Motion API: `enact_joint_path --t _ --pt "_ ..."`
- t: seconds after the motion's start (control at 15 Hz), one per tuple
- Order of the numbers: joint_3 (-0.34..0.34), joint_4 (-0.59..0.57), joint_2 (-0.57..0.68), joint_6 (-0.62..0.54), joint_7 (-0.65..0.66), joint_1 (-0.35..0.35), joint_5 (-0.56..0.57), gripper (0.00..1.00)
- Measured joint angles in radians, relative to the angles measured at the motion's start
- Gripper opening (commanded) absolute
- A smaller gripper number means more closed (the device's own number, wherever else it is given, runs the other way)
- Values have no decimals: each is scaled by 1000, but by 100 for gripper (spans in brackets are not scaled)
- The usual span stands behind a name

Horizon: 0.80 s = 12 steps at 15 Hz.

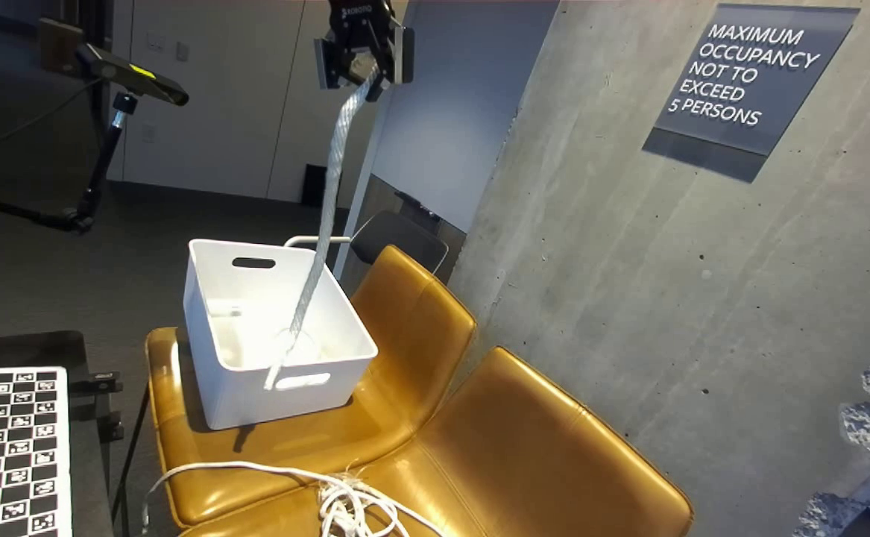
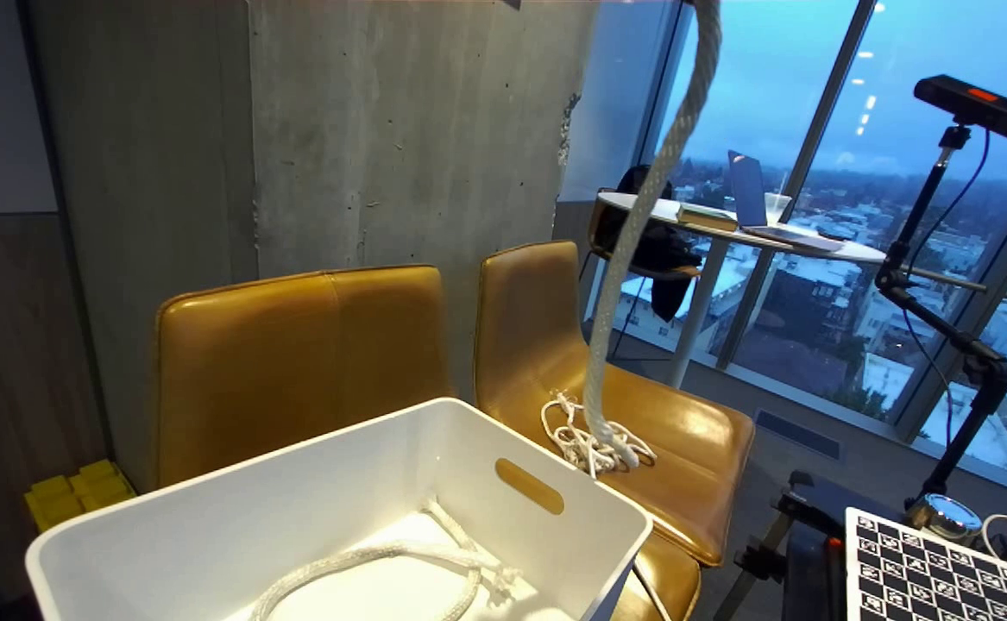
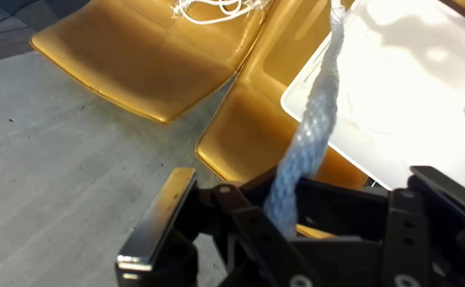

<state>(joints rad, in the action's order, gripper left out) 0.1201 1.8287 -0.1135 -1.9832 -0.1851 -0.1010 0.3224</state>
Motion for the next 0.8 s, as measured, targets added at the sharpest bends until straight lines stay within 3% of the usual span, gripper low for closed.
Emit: enact_joint_path --t 0.4,0.8 --pt "36 -265 208 34 20 -49 5 0" --pt "38 -432 418 35 60 -116 5 0"
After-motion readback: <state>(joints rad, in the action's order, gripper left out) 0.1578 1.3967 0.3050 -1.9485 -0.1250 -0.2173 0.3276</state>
